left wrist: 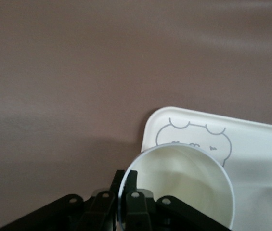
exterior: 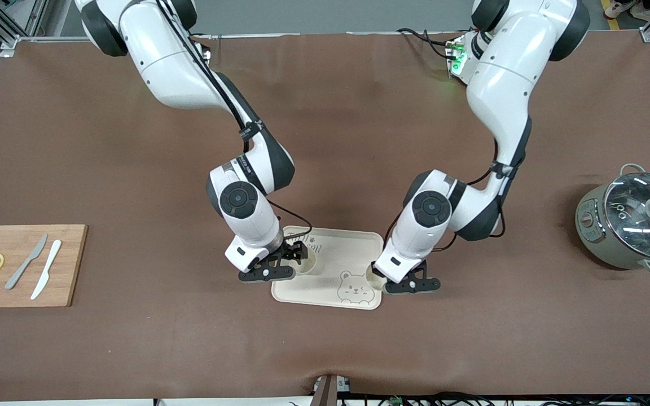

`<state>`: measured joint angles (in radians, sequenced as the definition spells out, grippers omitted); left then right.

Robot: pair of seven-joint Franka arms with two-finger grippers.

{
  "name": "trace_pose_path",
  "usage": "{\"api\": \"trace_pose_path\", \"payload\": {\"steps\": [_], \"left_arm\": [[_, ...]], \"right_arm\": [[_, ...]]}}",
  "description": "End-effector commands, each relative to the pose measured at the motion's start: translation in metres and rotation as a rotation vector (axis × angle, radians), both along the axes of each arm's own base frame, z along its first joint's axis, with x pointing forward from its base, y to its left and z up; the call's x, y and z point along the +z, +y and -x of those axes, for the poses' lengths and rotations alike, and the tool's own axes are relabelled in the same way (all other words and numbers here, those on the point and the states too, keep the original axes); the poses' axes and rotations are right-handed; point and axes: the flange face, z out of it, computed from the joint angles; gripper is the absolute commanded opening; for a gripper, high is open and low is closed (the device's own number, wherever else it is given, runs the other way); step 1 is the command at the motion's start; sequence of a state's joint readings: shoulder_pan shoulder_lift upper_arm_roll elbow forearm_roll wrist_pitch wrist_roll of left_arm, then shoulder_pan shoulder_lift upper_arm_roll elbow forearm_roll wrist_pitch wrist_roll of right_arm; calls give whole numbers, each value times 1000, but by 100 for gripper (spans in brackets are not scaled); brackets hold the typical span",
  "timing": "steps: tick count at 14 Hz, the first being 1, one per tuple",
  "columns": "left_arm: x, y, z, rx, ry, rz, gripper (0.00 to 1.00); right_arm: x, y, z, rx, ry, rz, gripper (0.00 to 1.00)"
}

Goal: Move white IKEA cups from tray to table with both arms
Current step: 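Lift the cup with the left gripper and carry it toward the pot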

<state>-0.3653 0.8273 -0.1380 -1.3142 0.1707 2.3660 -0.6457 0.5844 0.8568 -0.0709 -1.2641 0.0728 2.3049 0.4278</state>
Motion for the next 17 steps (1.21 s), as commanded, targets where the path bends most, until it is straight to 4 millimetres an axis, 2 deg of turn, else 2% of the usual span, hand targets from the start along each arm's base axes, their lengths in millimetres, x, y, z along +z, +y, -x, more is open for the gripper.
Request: {"api": "trace_pose_path", "payload": {"steps": [1, 3, 4, 6, 7, 14, 17], "left_arm": [[60, 30, -5, 38, -27, -37, 0], [93, 45, -7, 7, -39, -52, 0], [102, 55, -9, 11, -45, -49, 0], [101, 61, 1, -3, -19, -70, 0], [109, 71, 10, -33, -10, -89, 0], [152, 148, 105, -154, 64, -80, 0], [153, 180, 140, -232, 84, -73, 0]], "right_arm": [[-4, 7, -2, 12, -21, 12, 100], [-10, 11, 2, 19, -18, 14, 100], [-11, 13, 3, 23, -18, 17, 100], [-13, 20, 7, 27, -23, 17, 100], [-15, 20, 7, 23, -21, 16, 100], [-26, 21, 9, 29, -16, 23, 100], [-32, 21, 9, 35, -18, 24, 100]]}}
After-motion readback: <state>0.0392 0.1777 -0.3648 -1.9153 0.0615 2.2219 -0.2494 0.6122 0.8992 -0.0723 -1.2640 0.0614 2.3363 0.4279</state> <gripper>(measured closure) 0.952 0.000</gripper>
